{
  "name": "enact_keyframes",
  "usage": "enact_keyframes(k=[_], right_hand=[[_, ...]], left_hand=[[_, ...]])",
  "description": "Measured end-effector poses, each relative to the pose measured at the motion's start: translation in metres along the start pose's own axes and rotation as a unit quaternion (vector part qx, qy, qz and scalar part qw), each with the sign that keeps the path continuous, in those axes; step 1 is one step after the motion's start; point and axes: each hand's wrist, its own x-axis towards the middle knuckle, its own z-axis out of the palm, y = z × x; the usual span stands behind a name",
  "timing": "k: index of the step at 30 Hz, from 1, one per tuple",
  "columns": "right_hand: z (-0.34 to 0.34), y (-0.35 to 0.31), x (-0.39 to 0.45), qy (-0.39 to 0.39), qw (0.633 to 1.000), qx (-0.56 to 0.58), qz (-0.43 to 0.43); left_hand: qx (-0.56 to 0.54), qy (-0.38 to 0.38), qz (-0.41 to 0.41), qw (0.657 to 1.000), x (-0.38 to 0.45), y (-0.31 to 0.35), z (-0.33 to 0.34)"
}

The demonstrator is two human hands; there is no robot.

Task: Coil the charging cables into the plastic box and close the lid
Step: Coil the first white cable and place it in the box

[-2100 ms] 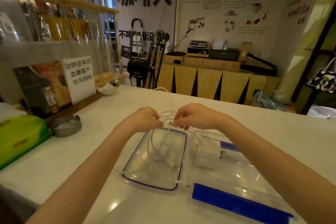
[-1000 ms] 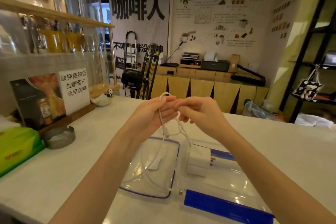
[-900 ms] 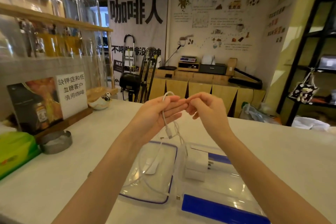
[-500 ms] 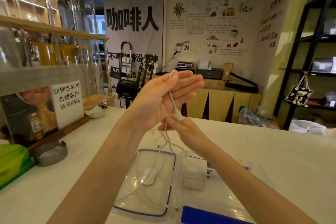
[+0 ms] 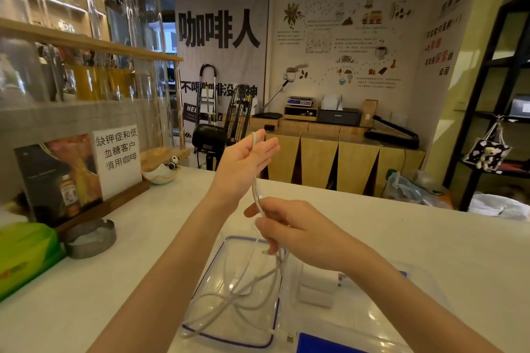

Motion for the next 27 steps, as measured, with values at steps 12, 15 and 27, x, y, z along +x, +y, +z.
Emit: enact_keyframes(k=[12, 15, 27], right_hand=[[-0.070, -0.005, 0.010, 0.181, 0.978, -0.020, -0.103], [-0.080, 0.001, 0.013, 0.216, 0.967, -0.014, -0.132], [-0.066, 0.026, 0.029, 0.175, 0.973, 0.138, -0.065]], left_hand=[[0.011, -0.251, -0.154, 0.956, -0.004, 0.014, 0.005], [-0.060, -0.290, -0.165, 0.941, -0.001, 0.016, 0.008], [-0.340, -0.315, -0.145, 0.874, 0.011, 0.017, 0.007]])
